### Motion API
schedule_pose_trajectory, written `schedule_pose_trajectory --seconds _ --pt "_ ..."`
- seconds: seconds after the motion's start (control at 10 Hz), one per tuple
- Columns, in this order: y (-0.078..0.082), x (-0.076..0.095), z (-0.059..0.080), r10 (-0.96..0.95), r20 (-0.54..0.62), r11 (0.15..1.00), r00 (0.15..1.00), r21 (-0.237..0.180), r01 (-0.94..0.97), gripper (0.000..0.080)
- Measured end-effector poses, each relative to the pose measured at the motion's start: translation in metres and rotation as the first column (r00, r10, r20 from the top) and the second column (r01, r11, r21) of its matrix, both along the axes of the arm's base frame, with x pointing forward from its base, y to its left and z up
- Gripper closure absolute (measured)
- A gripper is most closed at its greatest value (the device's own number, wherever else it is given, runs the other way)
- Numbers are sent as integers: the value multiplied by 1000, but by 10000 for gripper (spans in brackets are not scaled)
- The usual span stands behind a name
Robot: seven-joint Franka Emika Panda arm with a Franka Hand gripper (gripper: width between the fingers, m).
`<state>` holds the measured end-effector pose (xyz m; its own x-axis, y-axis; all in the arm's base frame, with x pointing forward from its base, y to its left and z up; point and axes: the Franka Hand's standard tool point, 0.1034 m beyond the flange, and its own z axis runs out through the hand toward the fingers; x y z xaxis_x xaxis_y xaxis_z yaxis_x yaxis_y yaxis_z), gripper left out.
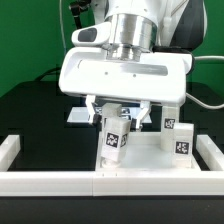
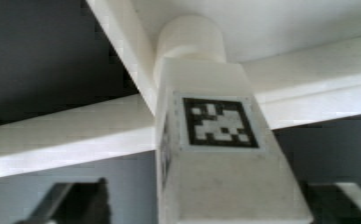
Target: Assemble square table
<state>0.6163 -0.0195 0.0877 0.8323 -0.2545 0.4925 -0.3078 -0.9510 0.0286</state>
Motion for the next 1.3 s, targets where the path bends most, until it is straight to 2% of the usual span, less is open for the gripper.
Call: schedule_pose_trajectory --seconds 0.1,0.4,0.8,0.9,1.0,1.1,1.3 --pt "0 0 0 0 0 1000 1000 0 0 187" --pt "0 0 0 0 0 1000 1000 0 0 152" --pt "0 0 0 2 -1 1000 1000 -1 -2 150" --pt "-7 1 5 28 -37 1000 999 3 -28 150" --pt "-10 2 14 32 -87 998 996 61 -26 150" --pt "-6 3 22 39 -147 990 988 140 -19 150" --pt "-1 11 26 66 -246 971 967 241 -5 150"
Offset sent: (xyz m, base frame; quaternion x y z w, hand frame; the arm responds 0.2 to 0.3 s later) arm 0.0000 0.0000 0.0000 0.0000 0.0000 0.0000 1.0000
